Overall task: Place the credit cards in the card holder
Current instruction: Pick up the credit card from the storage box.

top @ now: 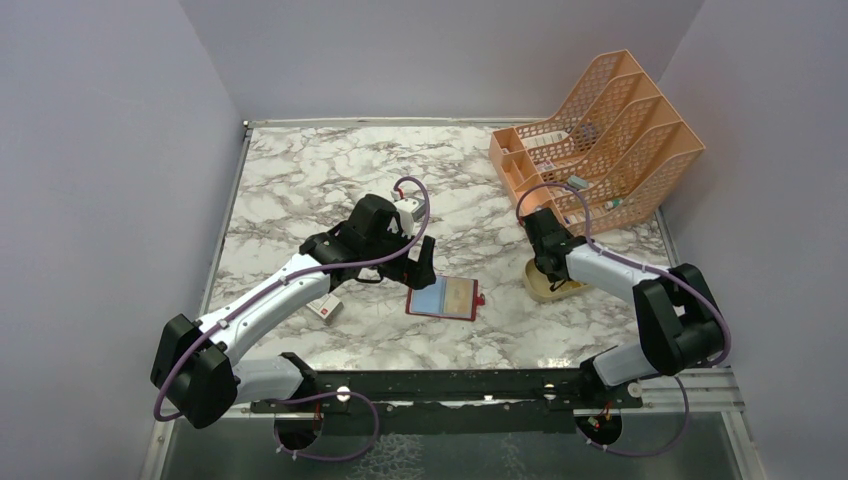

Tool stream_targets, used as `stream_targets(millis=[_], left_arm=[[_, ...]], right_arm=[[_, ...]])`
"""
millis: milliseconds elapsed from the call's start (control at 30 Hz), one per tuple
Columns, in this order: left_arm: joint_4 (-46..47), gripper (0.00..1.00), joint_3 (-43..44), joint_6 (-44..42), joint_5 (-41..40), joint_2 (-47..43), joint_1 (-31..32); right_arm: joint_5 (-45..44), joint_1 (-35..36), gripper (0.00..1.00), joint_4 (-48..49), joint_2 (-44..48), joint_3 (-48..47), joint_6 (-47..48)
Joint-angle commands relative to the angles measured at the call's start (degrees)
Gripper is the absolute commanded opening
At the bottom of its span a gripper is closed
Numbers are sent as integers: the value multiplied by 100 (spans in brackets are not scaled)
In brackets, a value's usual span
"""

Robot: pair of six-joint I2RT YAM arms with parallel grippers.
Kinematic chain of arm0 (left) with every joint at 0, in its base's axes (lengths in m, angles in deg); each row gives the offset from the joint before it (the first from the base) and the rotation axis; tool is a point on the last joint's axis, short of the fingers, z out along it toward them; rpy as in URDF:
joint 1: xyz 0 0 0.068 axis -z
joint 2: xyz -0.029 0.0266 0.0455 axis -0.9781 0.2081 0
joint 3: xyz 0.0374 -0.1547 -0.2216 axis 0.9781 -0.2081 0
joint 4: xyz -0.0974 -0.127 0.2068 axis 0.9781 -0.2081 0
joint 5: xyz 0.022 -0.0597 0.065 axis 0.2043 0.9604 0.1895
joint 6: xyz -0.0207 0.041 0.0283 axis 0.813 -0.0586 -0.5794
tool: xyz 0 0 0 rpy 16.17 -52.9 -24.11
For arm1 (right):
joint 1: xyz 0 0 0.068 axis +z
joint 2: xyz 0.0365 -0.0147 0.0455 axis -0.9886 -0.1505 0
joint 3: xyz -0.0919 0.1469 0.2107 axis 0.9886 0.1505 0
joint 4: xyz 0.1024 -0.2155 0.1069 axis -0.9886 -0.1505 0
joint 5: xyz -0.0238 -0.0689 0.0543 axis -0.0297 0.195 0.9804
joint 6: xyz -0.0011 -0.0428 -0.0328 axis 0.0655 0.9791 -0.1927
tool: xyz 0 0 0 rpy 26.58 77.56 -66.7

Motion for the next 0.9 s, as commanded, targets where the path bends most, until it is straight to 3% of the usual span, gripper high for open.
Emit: stream_targets(millis=[0,867], left_arm=[[-28,99,-61,-90,-61,-76,0],[-26,99,-61,-91,-50,-68,0]], right_arm=[[-179,-25,24,123,129,-86,42],[115,-26,11,-296,315,-443,-318]])
